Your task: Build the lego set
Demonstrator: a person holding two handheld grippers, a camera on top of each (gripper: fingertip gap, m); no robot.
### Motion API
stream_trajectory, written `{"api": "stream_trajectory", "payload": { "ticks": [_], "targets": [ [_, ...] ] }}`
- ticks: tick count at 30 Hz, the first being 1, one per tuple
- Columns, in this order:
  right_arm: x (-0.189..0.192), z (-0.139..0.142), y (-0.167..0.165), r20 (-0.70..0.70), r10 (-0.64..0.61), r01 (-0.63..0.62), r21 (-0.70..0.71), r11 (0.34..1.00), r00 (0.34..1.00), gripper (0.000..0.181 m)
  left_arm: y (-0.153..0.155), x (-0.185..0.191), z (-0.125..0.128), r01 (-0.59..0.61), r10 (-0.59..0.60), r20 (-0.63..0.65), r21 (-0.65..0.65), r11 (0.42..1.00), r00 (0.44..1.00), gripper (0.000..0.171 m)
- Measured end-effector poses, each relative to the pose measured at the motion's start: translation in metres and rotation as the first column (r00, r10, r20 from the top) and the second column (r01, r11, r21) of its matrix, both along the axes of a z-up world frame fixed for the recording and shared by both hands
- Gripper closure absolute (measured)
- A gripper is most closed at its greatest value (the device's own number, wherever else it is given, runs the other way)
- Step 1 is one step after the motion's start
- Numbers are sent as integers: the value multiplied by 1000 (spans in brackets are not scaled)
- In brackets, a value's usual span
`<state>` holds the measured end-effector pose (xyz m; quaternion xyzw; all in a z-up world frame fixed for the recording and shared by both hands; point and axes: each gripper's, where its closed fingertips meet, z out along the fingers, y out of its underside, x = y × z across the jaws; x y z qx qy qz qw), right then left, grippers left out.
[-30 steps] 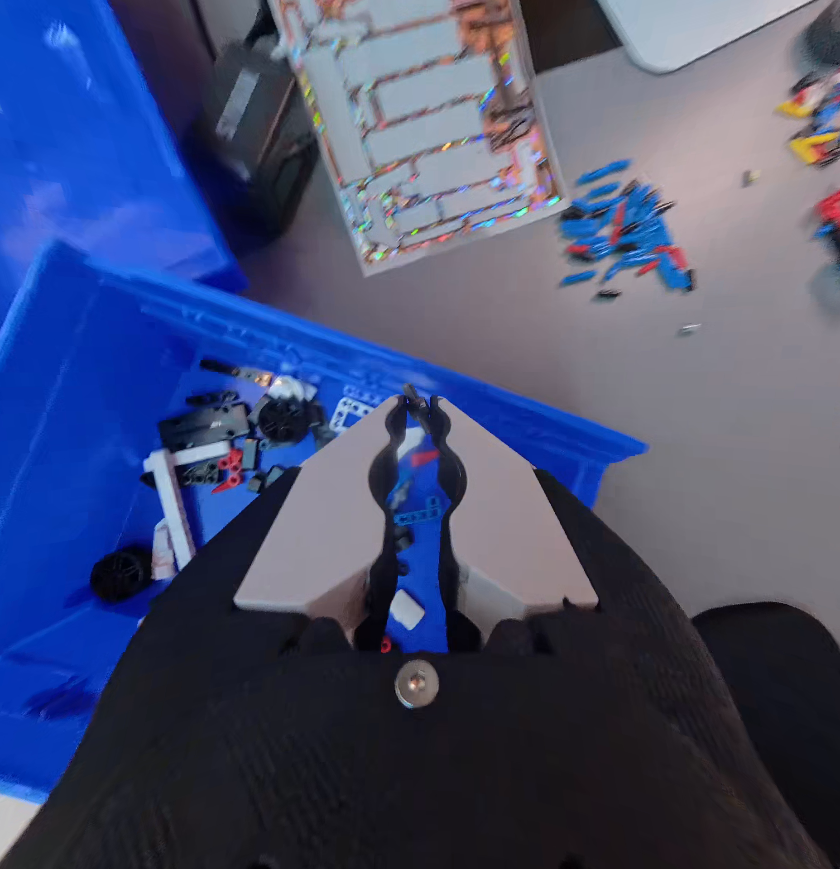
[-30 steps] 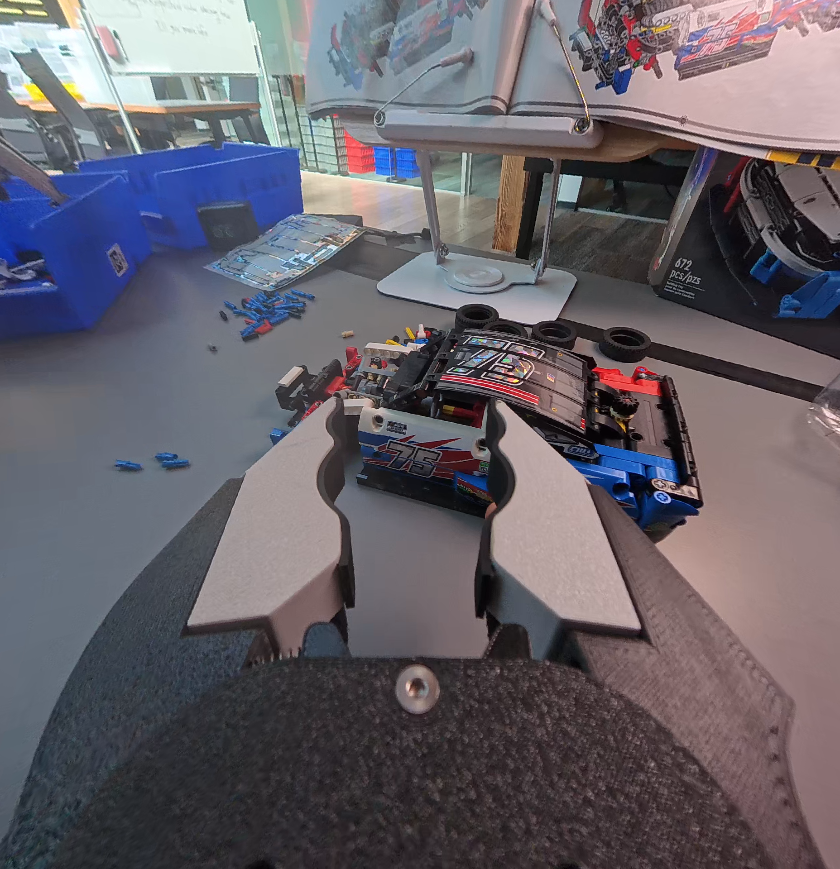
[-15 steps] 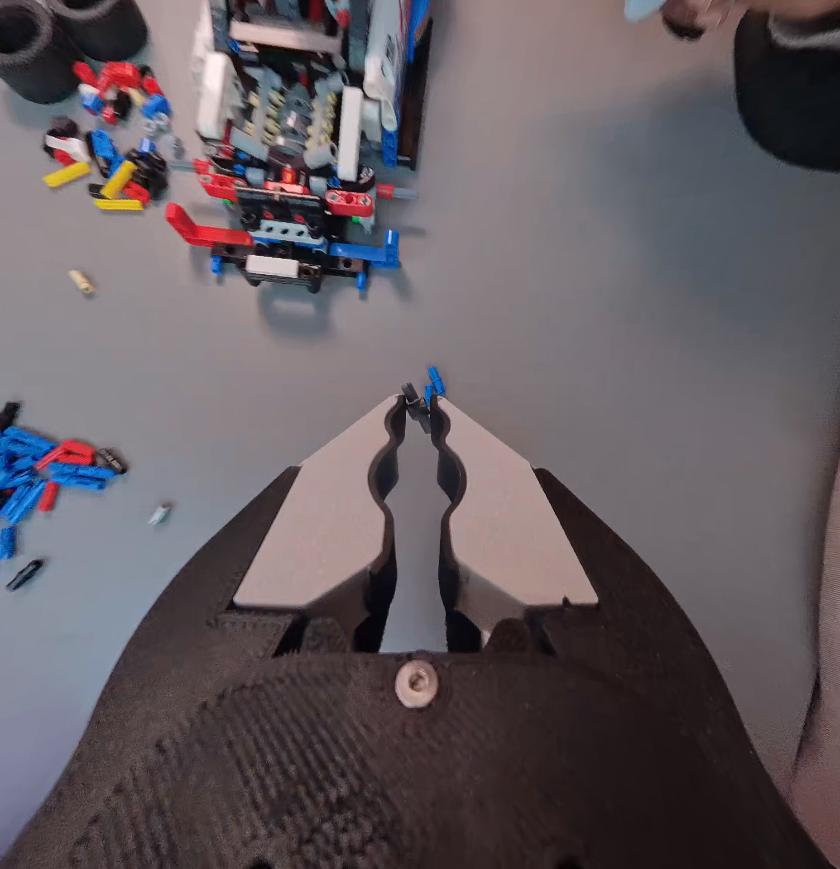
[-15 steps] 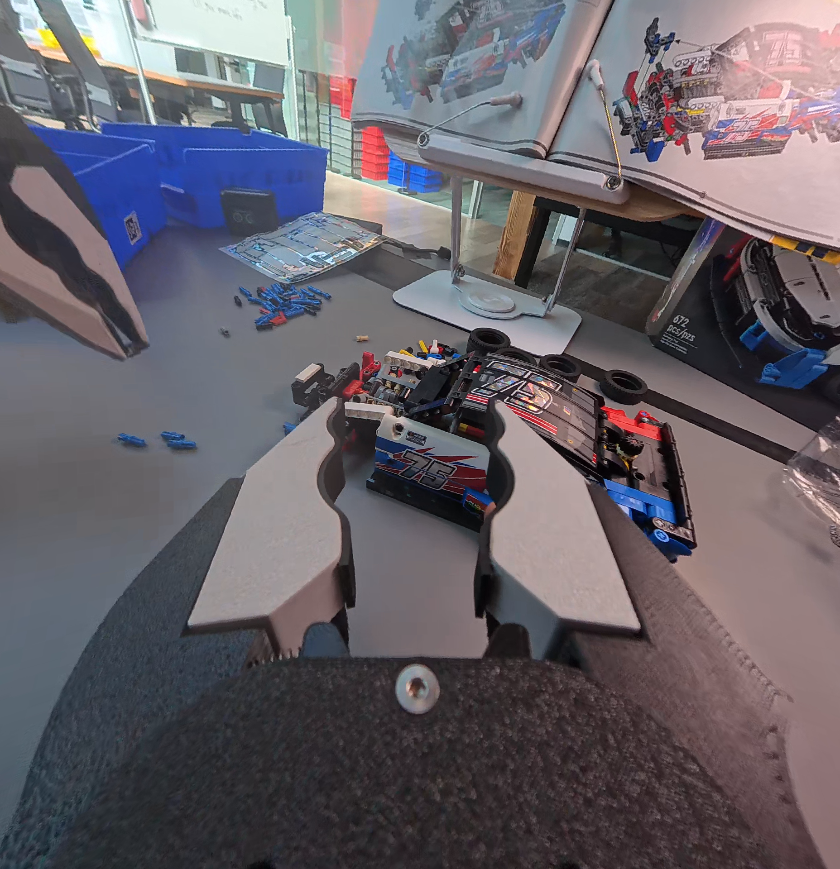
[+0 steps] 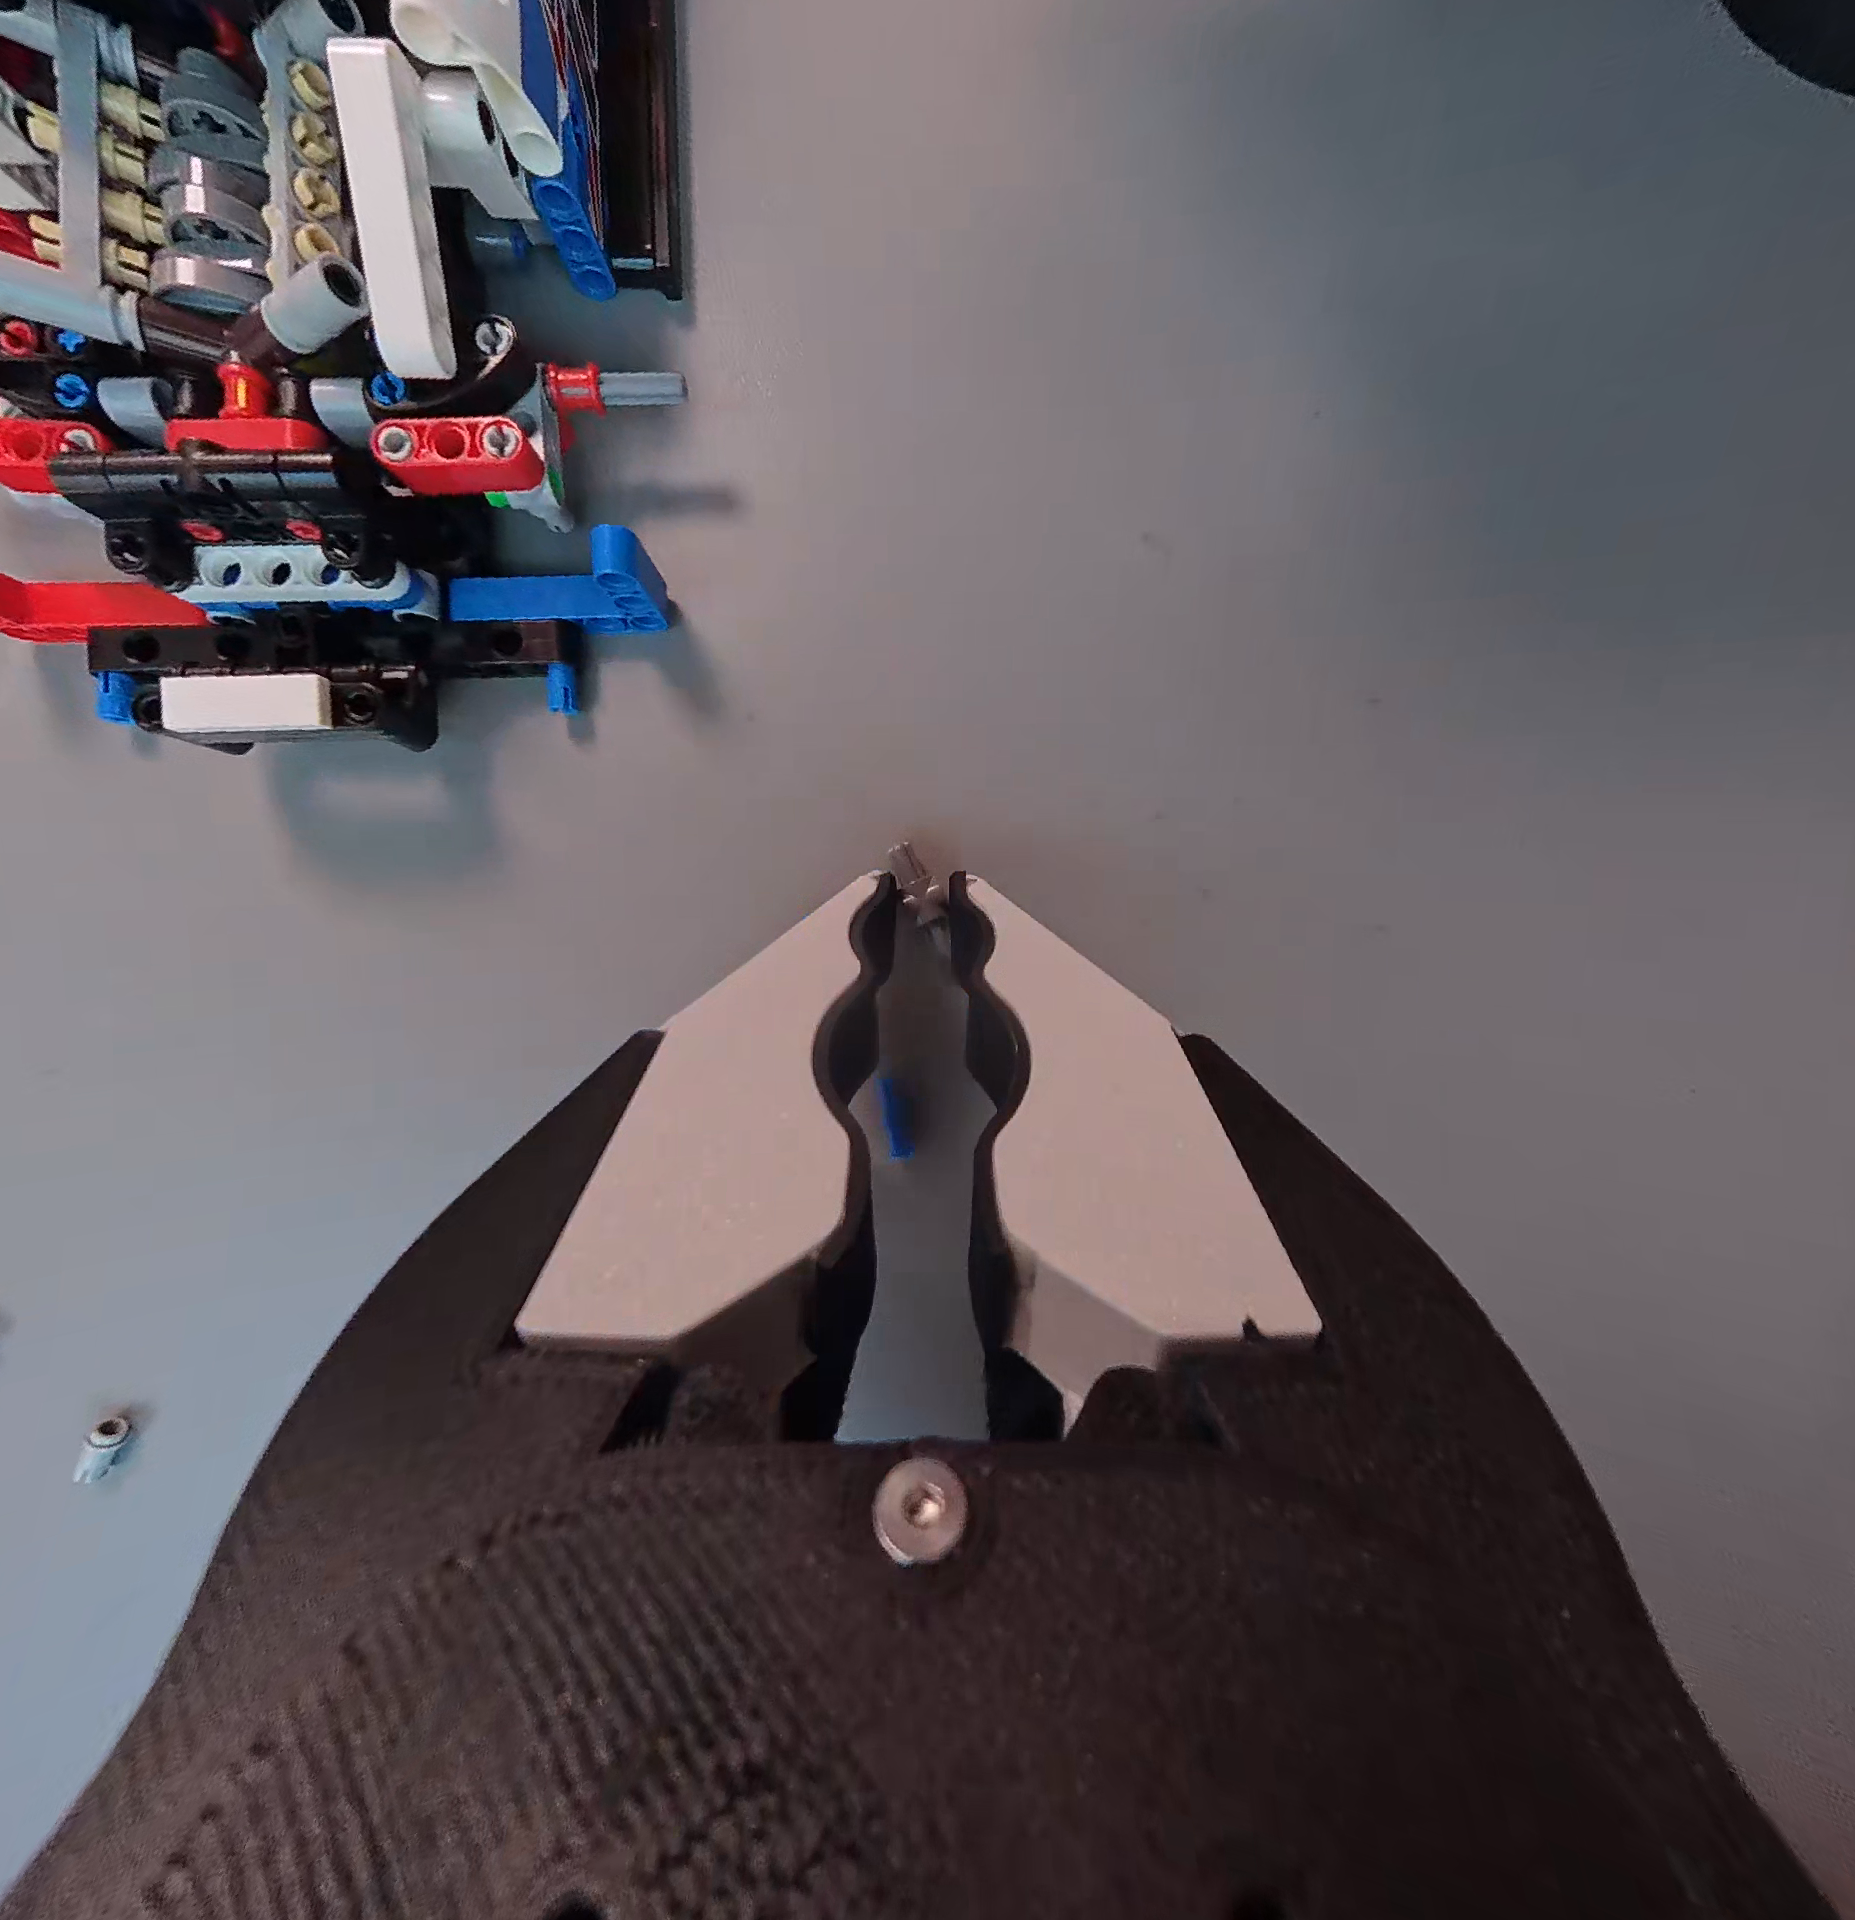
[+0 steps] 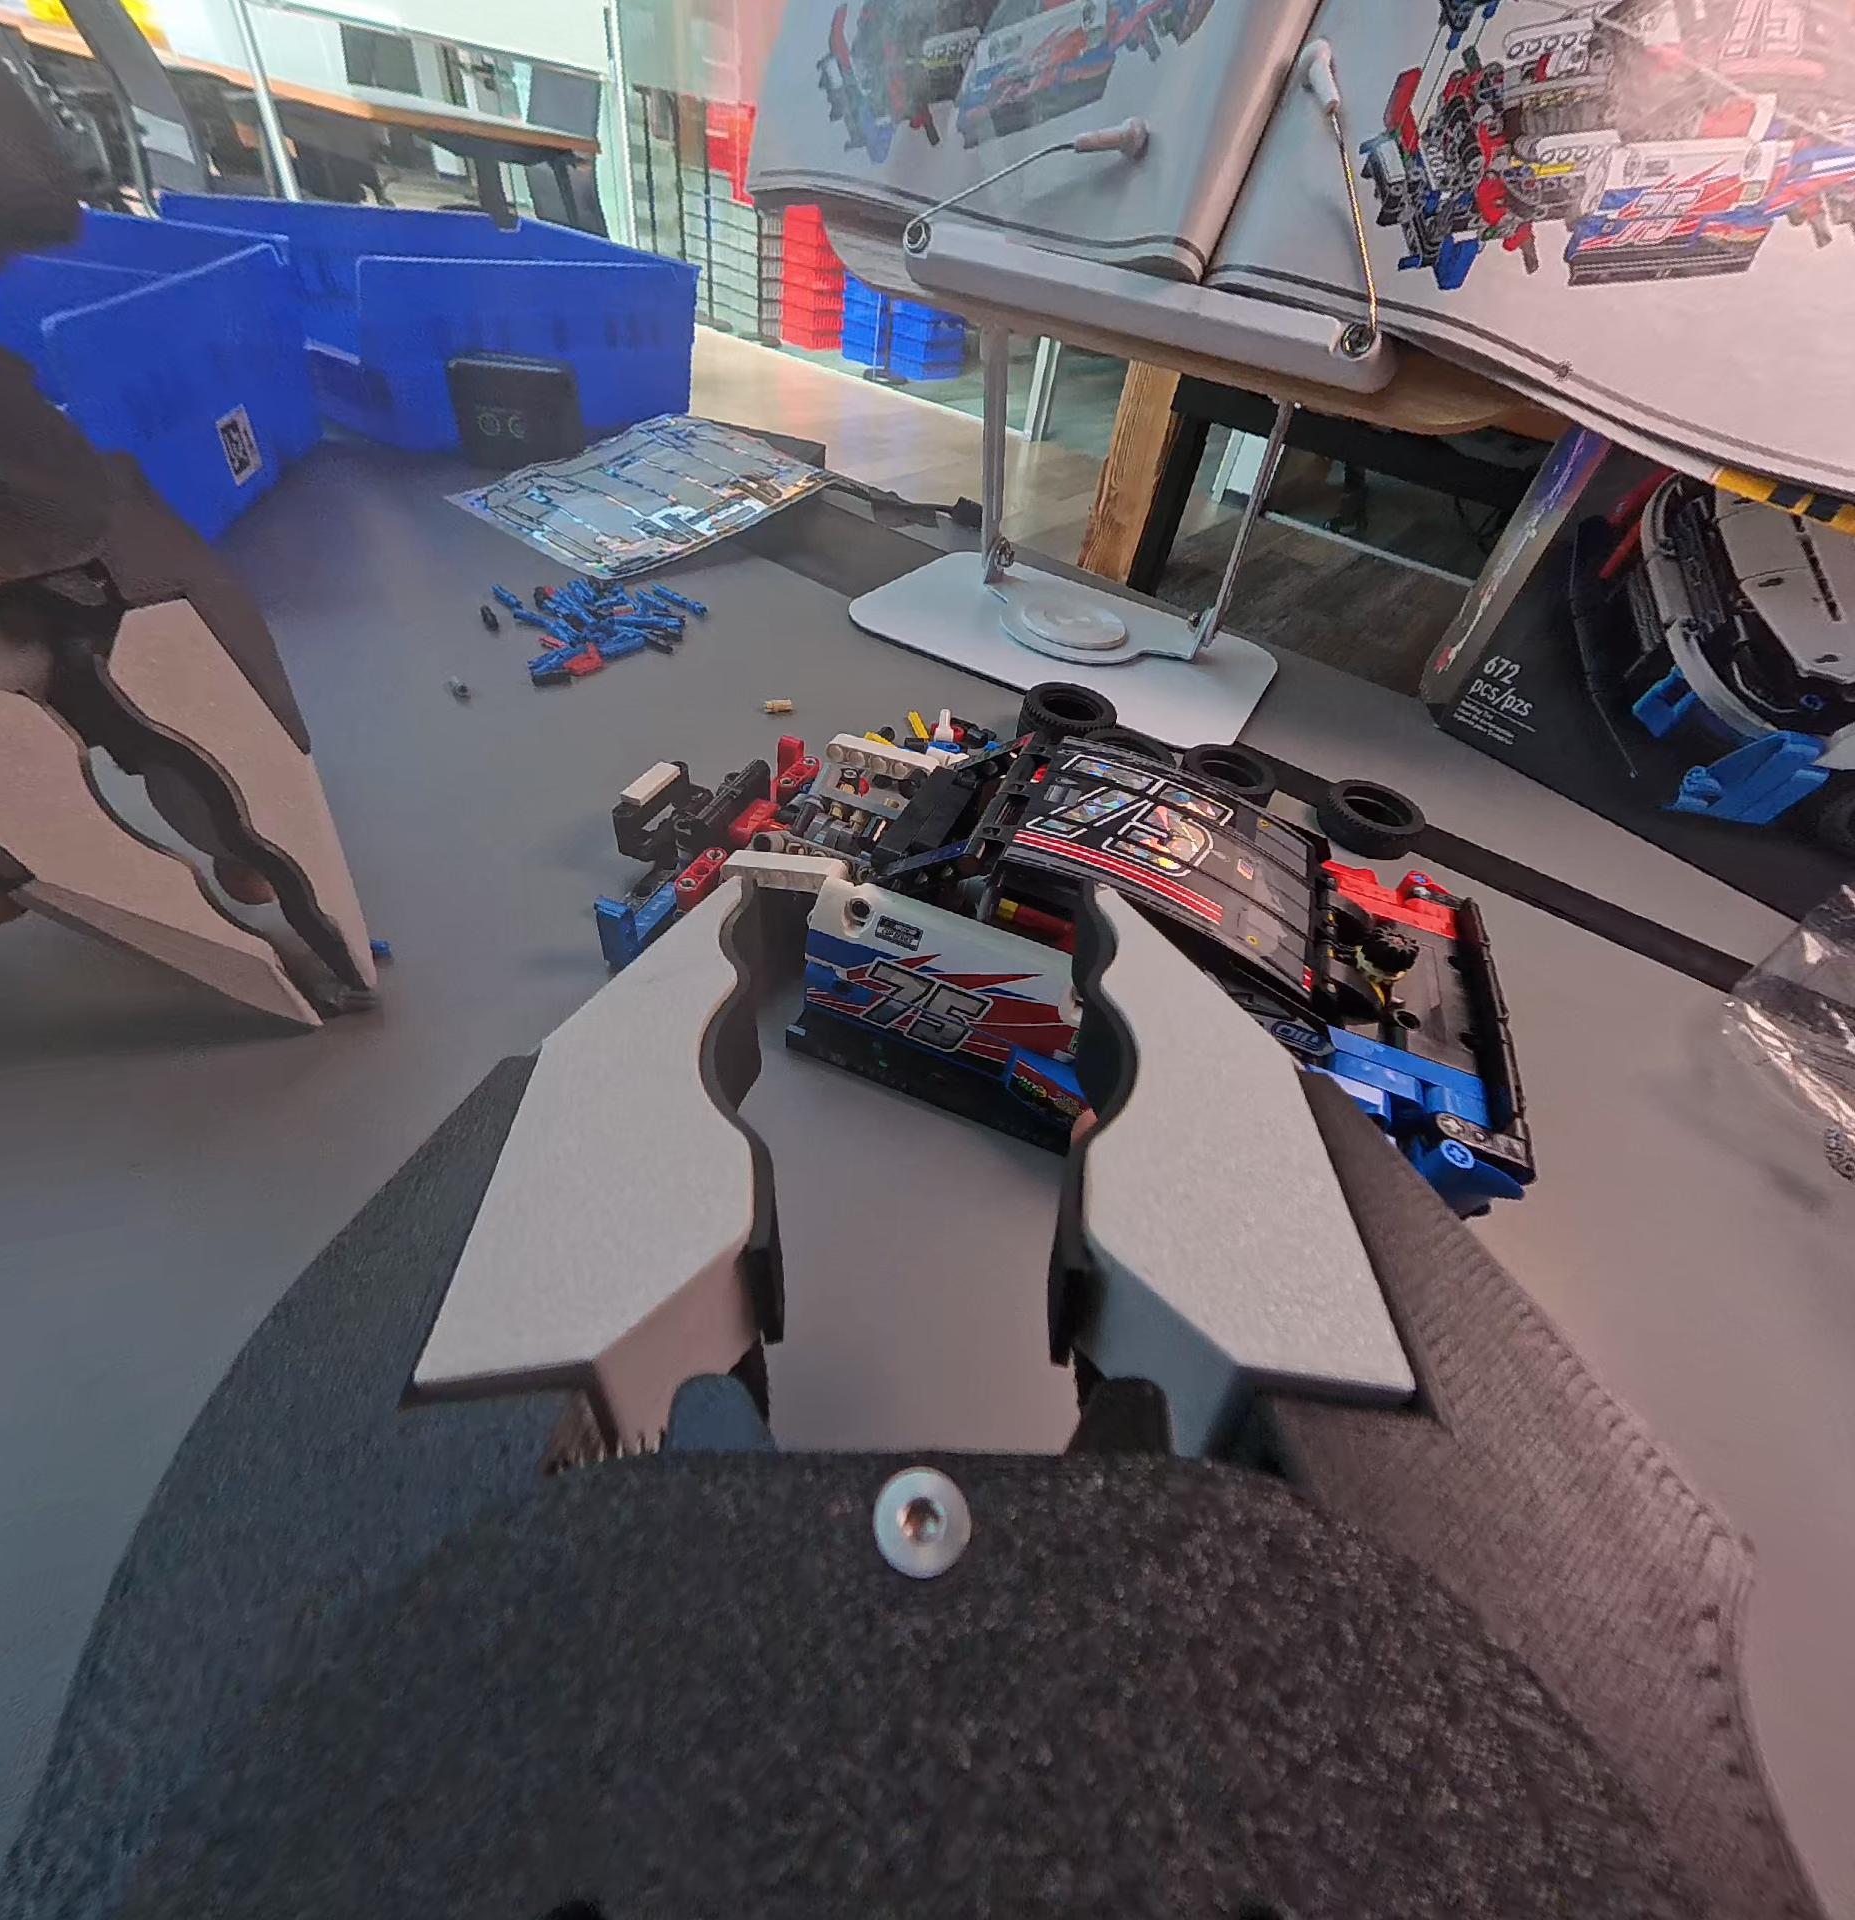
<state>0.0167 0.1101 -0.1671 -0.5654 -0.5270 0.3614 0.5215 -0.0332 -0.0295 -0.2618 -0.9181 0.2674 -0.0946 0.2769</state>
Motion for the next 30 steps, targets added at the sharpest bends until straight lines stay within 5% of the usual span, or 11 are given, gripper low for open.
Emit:
{"api": "stream_trajectory", "payload": {
  "ticks": [12, 18, 24, 30],
  "targets": [
    [-2, -8, 2, 20, -7, 8, -15, 1000, 1000, 123, 1, 1, 5, -14, 9, 87, 53, 999, 996, 153],
    [-1, -6, 4, 12, -11, 11, -20, 1000, 1000, 123, 21, -13, 47, -116, 61, 211, 259, 959, 976, 142],
    [-1, -5, 3, 7, -9, 9, -22, 1000, 1000, 123, 40, -78, 97, -387, 245, 321, 527, 757, 915, 136],
    [-2, -5, 2, 6, -4, 4, -20, 1000, 1000, 123, 43, -151, 151, -572, 379, 429, 643, 509, 820, 158]
  ]
}}
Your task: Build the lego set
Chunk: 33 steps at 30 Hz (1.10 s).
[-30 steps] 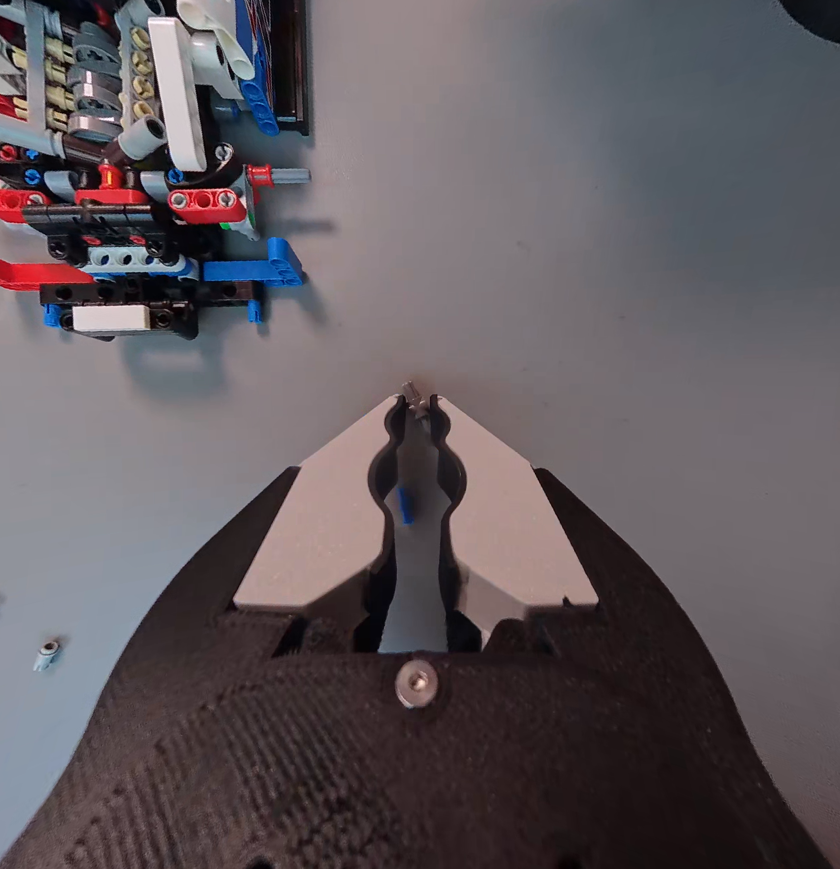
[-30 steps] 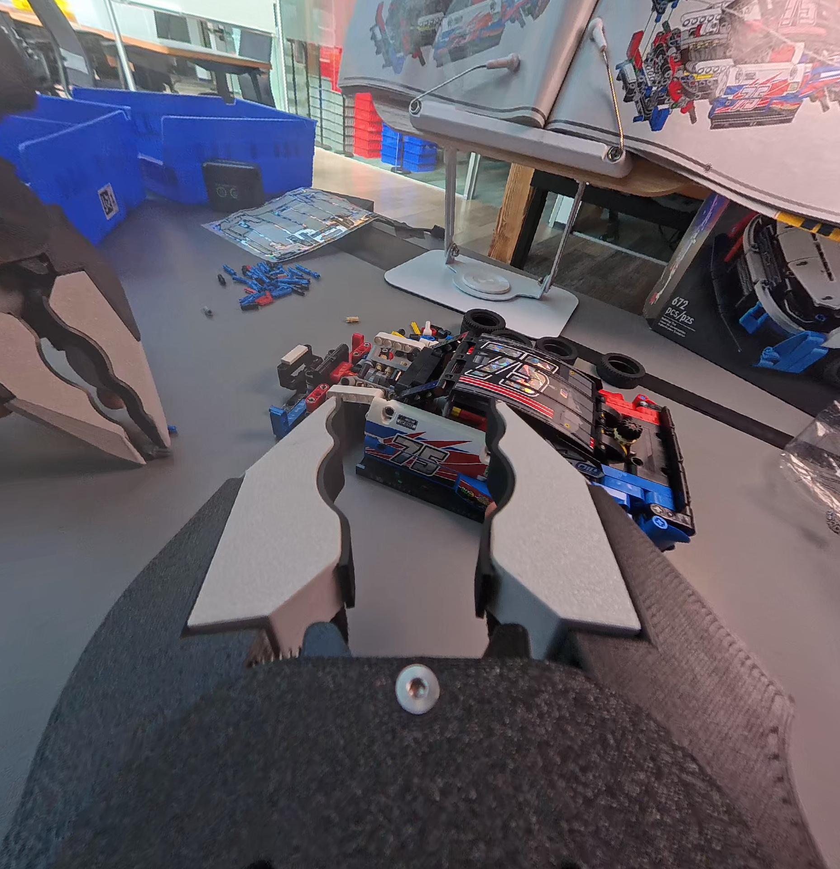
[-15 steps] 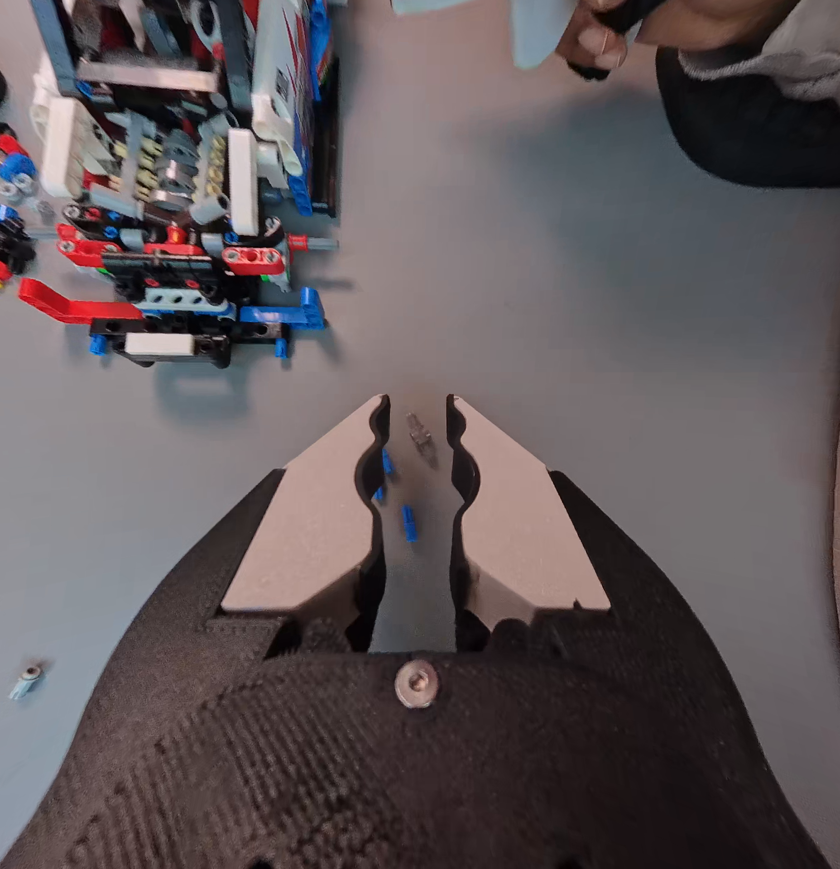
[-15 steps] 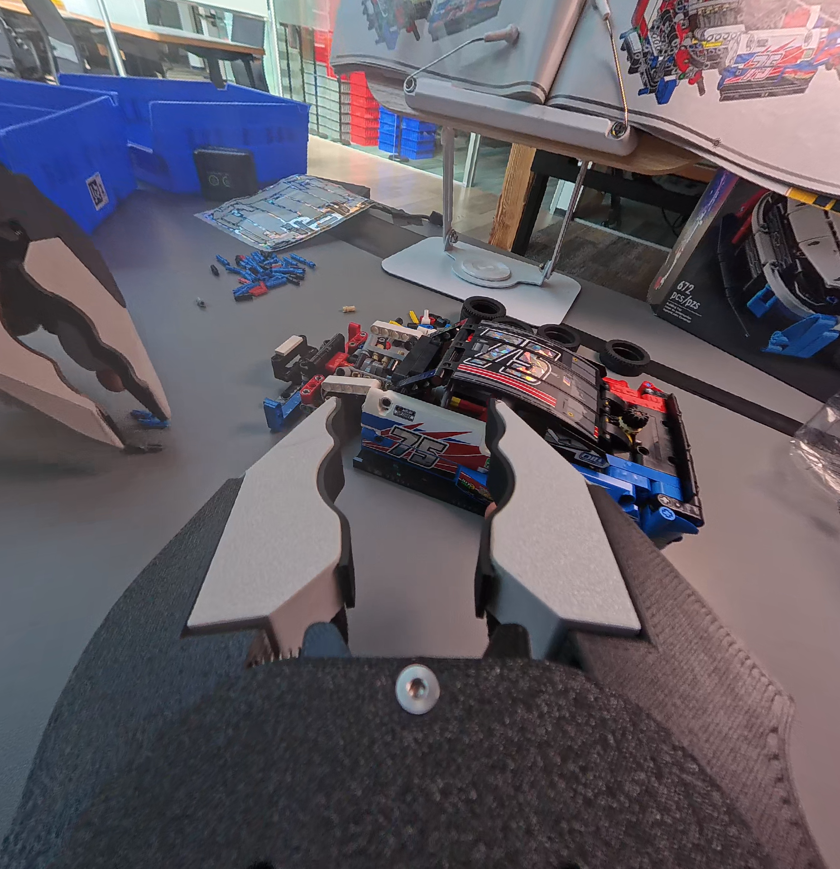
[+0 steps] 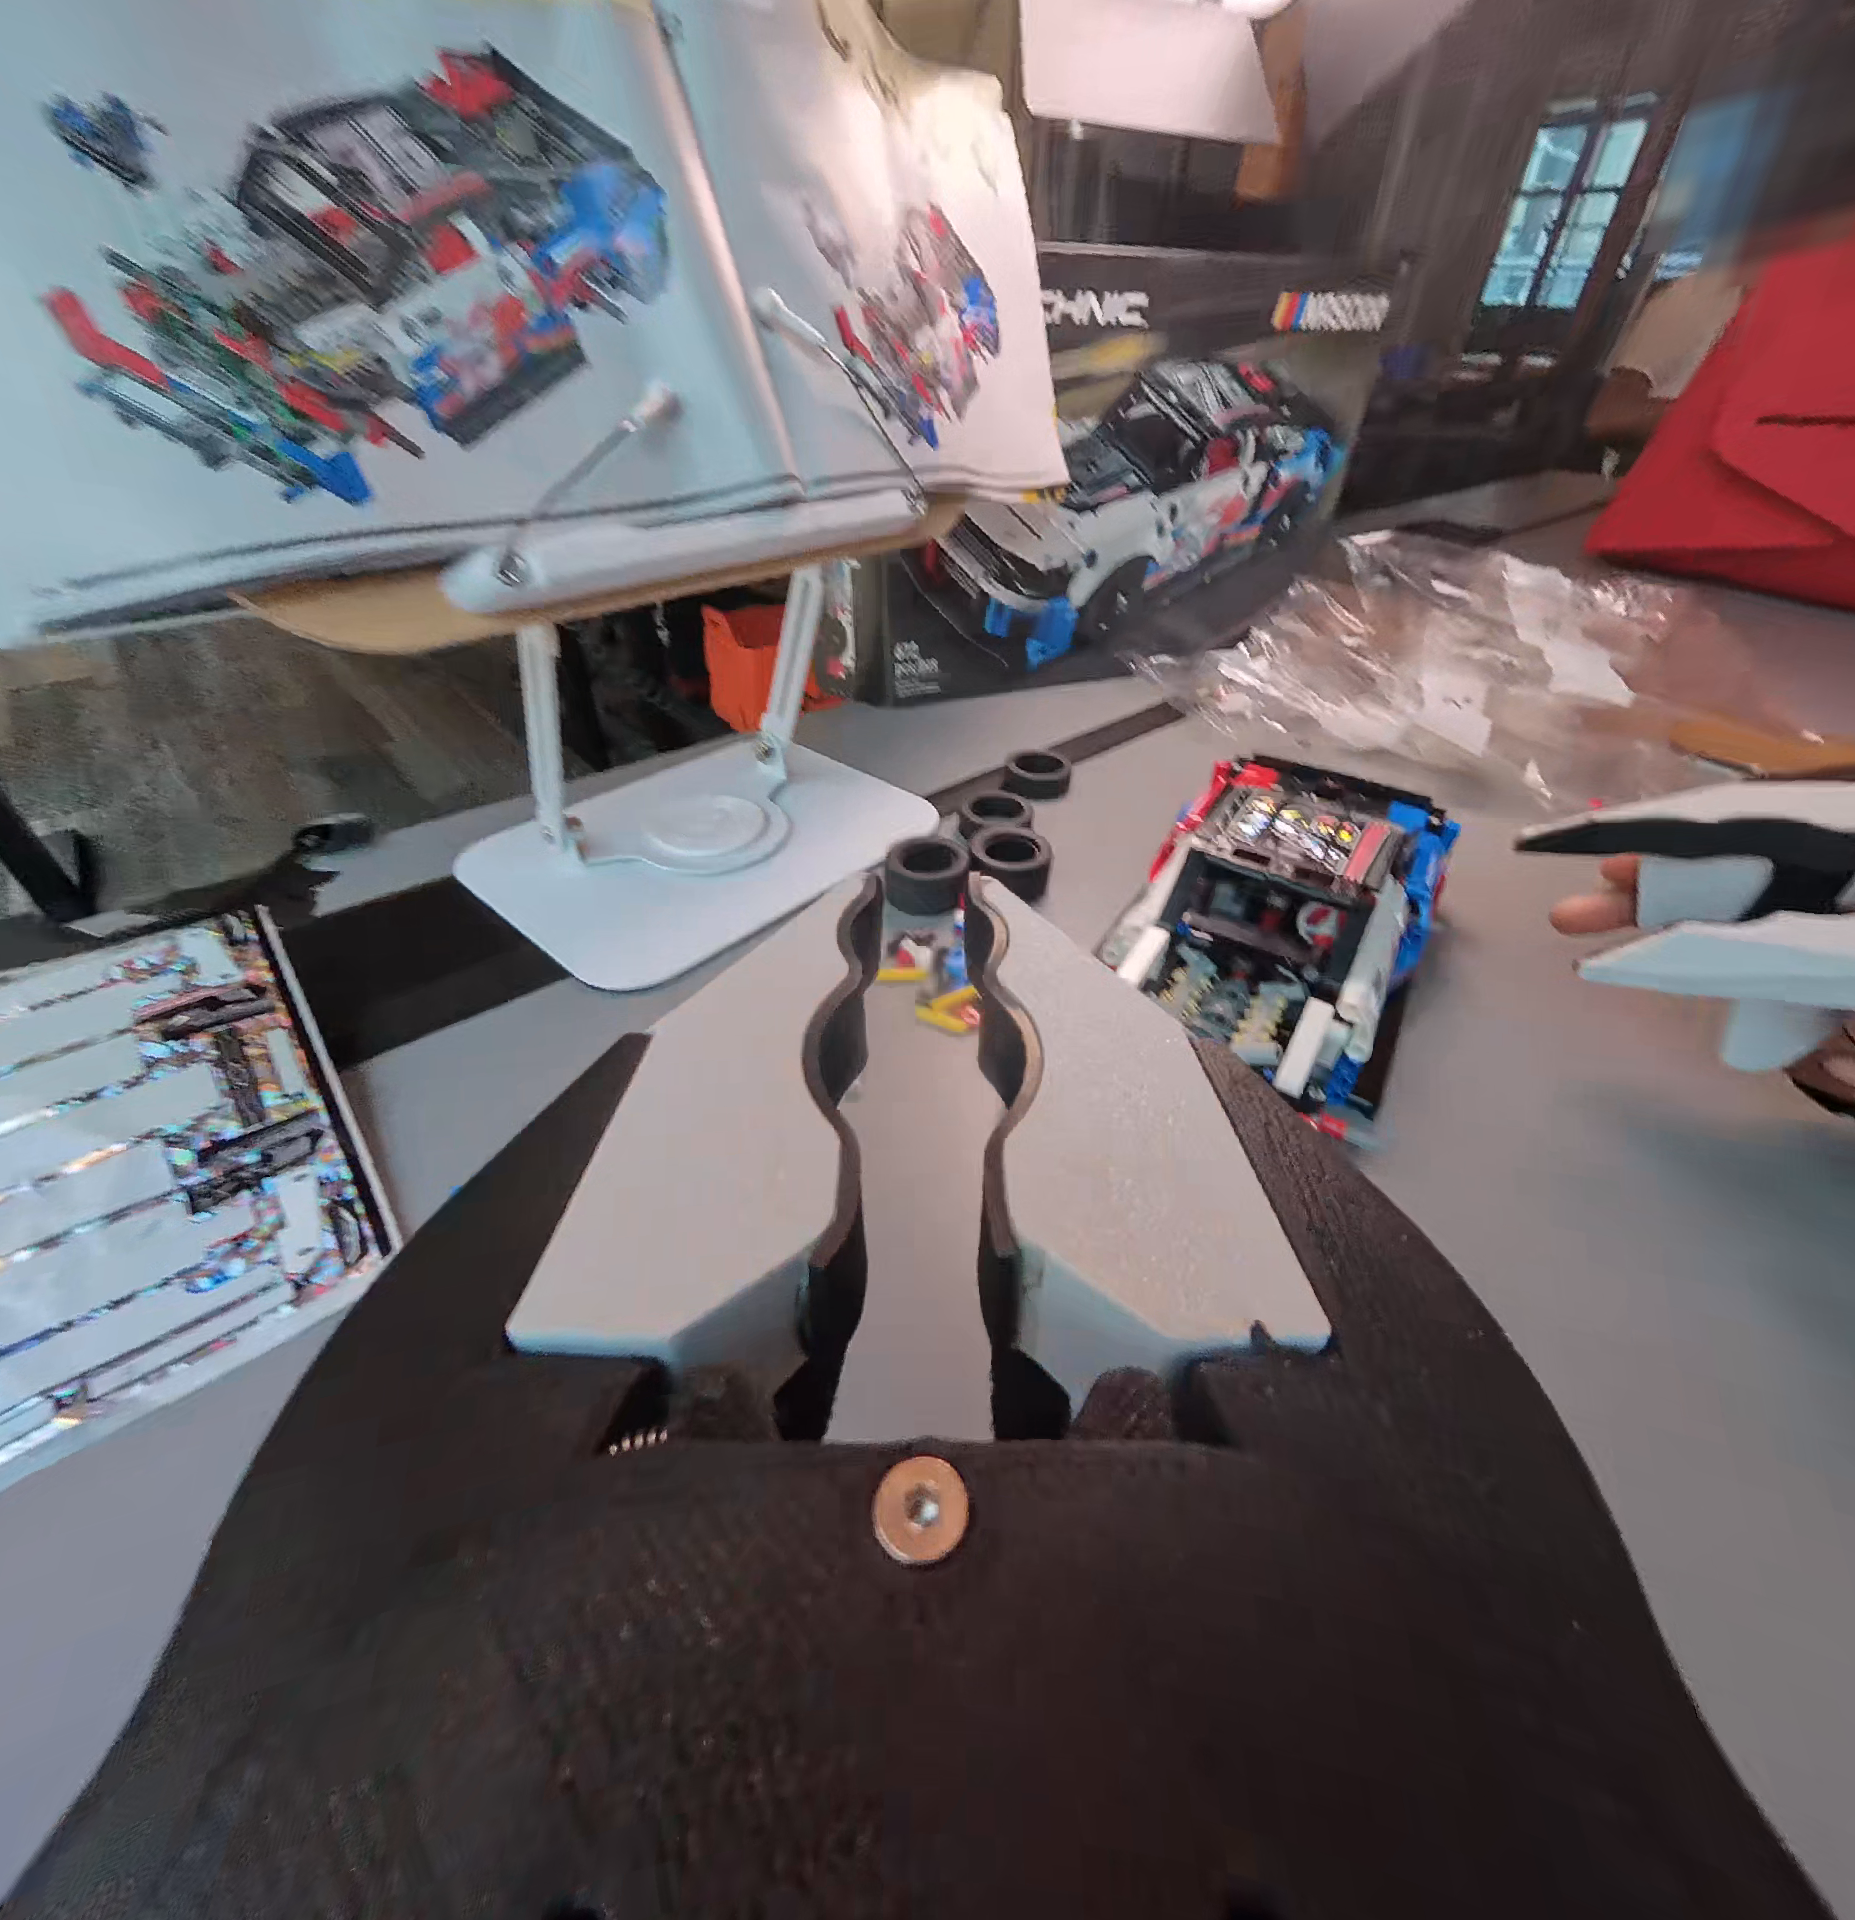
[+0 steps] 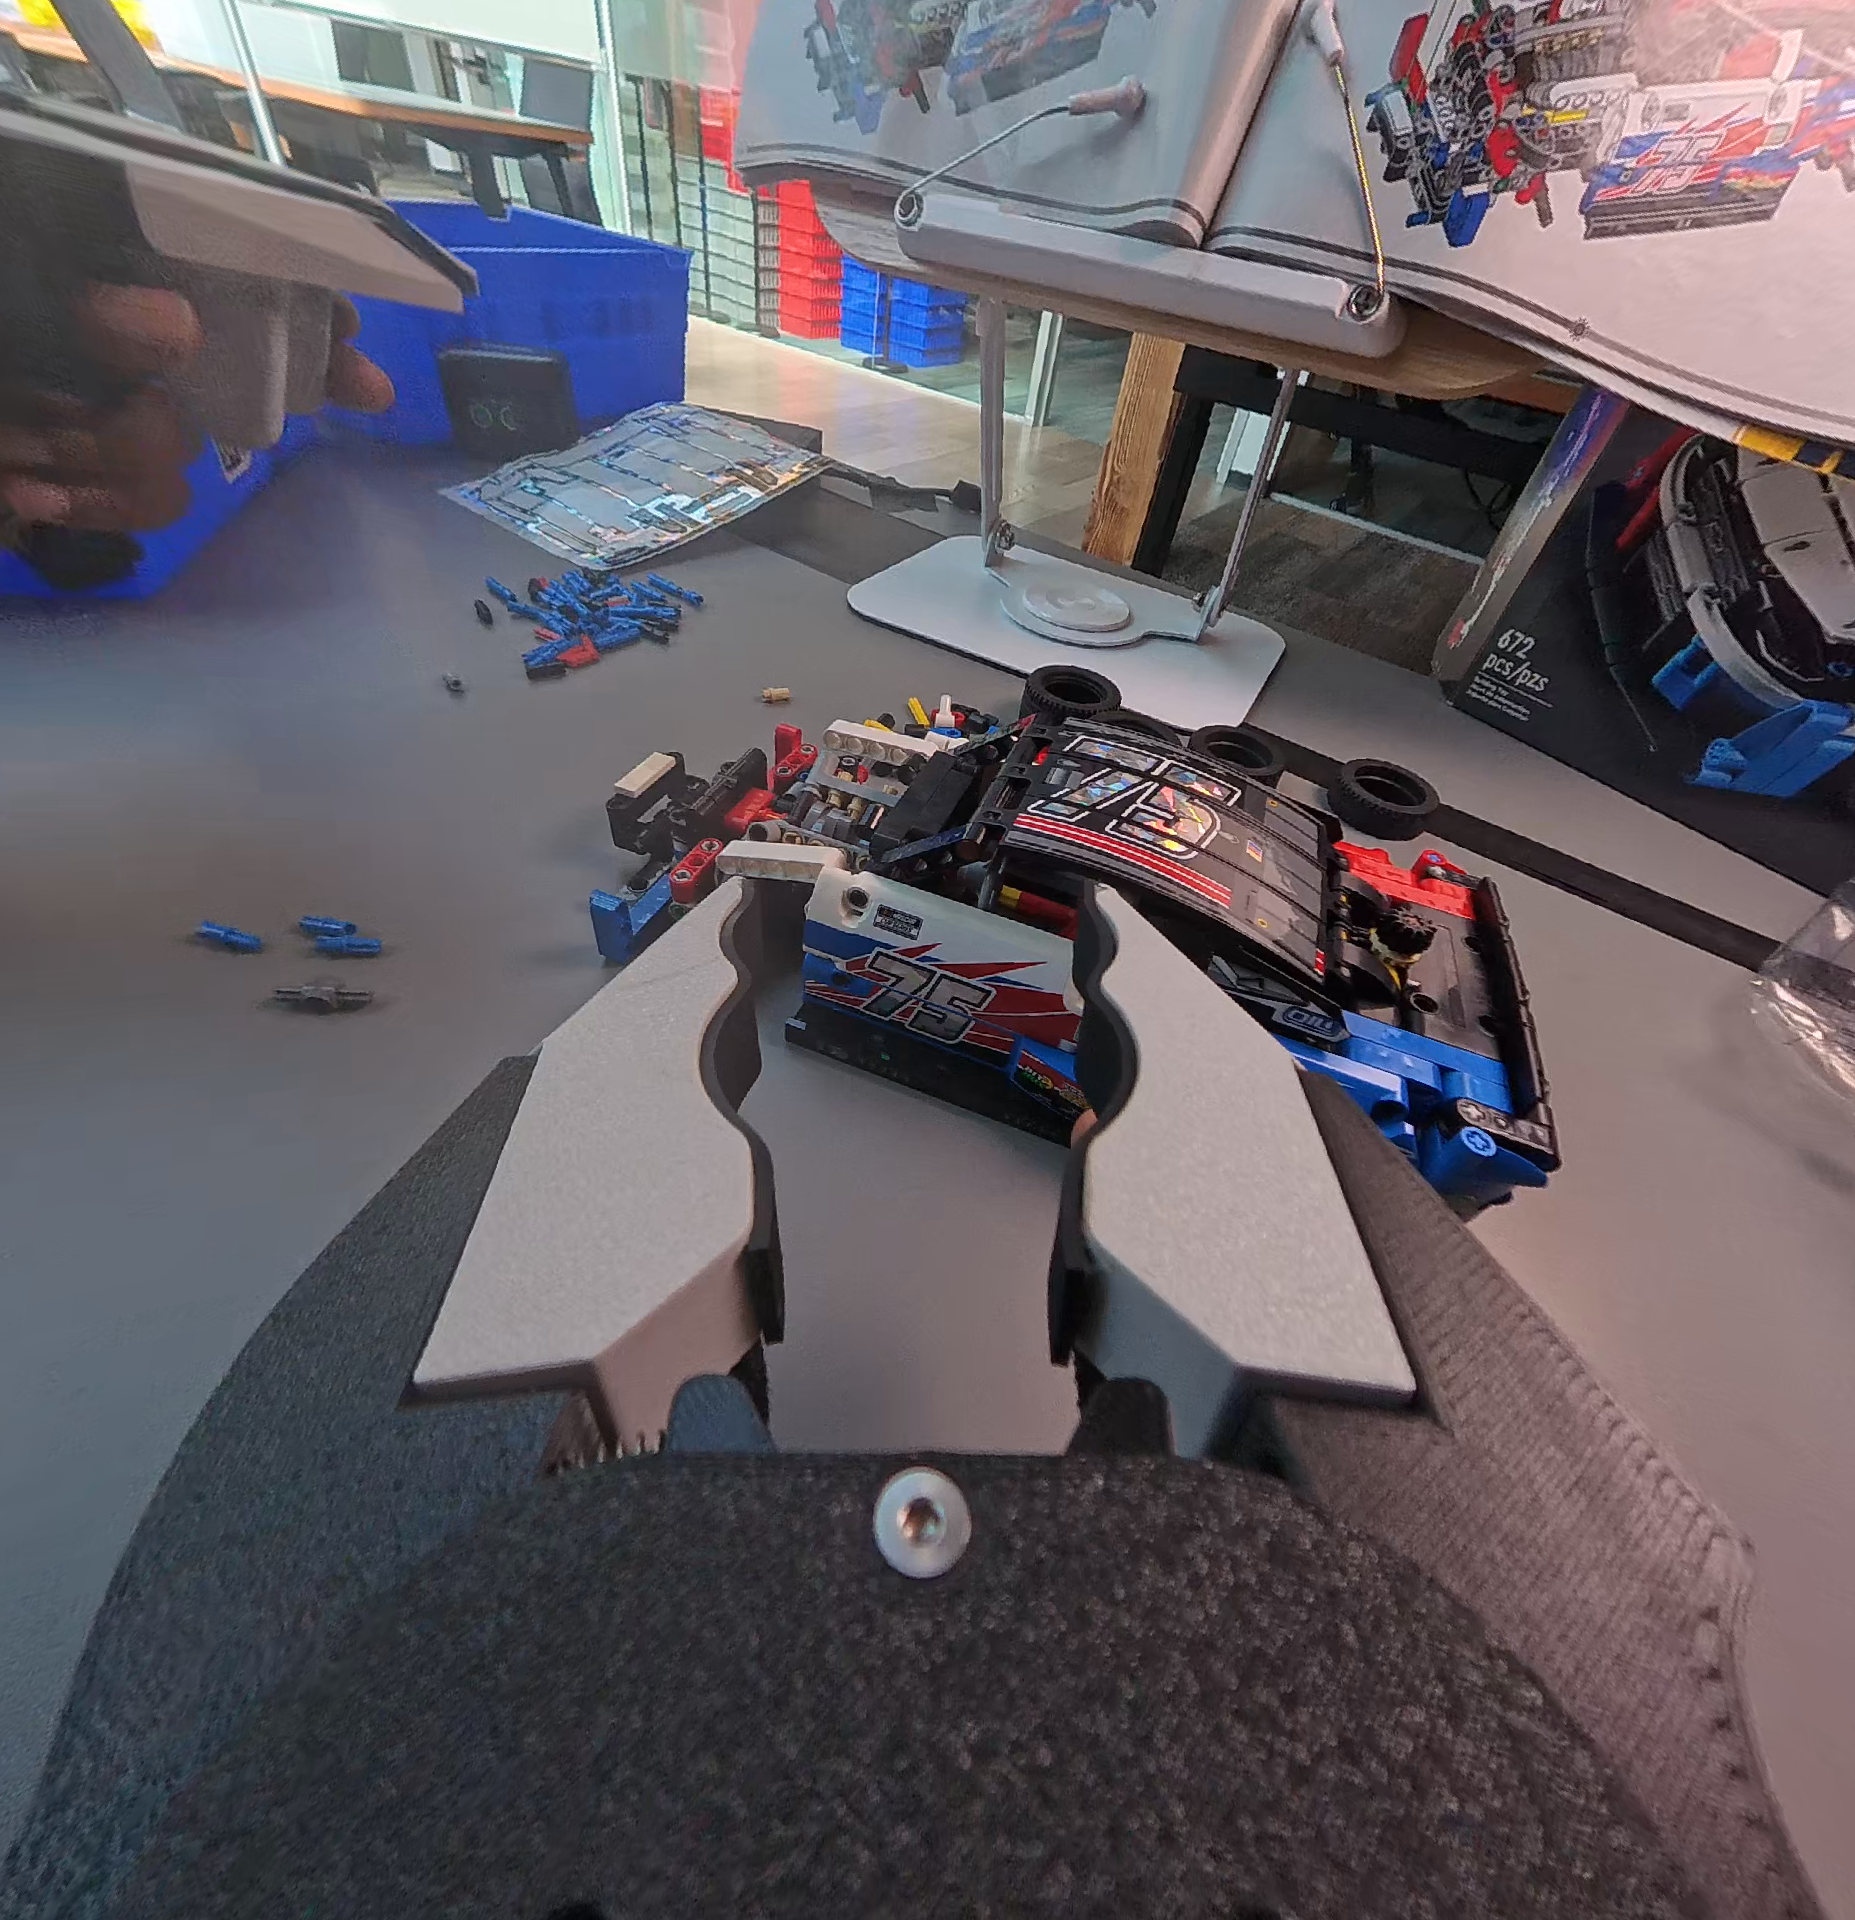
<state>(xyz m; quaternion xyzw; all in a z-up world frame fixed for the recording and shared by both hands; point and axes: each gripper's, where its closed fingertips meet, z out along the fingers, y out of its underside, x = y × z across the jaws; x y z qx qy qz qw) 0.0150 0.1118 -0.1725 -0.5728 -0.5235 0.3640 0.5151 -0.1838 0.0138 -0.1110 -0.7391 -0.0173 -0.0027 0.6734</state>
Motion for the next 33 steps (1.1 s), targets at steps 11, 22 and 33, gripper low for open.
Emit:
{"api": "stream_trajectory", "payload": {
  "ticks": [11, 22, 33],
  "targets": [
    [-1, -6, 3, 13, -6, 7, -15, 1000, 1000, 123, 11, -121, 122, -306, 322, -15, 271, 913, 947, 171],
    [2, -7, 12, 18, -30, 30, -12, 999, 999, 123, 106, -250, 169, -463, 481, -52, 197, 864, 875, 171],
    [3, -8, 16, 17, -35, 35, -30, 999, 999, 123, 131, -276, 160, -483, 505, -122, 171, 859, 854, 171]
  ]
}}
